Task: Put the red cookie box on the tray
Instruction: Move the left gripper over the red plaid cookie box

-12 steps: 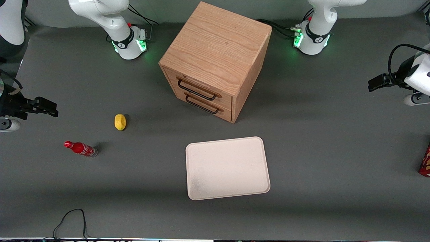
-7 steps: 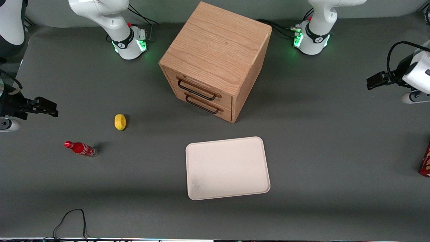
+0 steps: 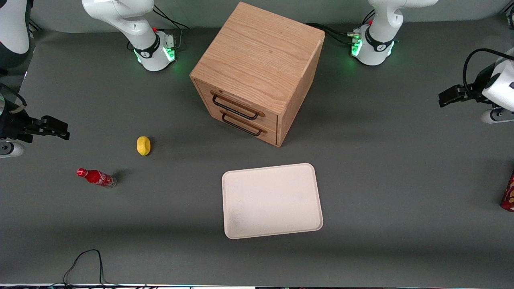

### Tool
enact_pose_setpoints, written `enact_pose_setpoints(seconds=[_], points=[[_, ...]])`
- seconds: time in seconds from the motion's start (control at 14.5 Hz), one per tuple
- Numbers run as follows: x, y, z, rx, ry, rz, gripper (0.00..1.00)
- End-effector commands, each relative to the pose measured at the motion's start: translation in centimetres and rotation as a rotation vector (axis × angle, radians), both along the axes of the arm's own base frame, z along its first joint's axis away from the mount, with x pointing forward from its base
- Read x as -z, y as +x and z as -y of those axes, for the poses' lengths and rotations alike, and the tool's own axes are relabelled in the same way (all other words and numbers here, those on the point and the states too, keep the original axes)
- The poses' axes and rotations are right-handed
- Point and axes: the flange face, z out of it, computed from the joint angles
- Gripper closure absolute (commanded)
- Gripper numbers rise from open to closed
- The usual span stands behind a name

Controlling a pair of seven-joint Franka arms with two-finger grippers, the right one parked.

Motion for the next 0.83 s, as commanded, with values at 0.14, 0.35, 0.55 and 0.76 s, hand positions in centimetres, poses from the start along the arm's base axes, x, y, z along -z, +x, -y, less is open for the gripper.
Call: enact_pose_setpoints(seconds=[0.14, 0.35, 0.55, 0.76], points=[[-1.1, -0.5, -0.4, -0.013, -0.007, 0.001, 0.0], [-1.1, 0.2, -2.4, -0.025, -0.009, 0.002, 0.0], [-1.1, 0.0, -3.9, -0.04, -0.012, -0.013, 0.0], [-1.4, 0.2, -8.1, -0.026, -0.026, -0.009, 0.0]])
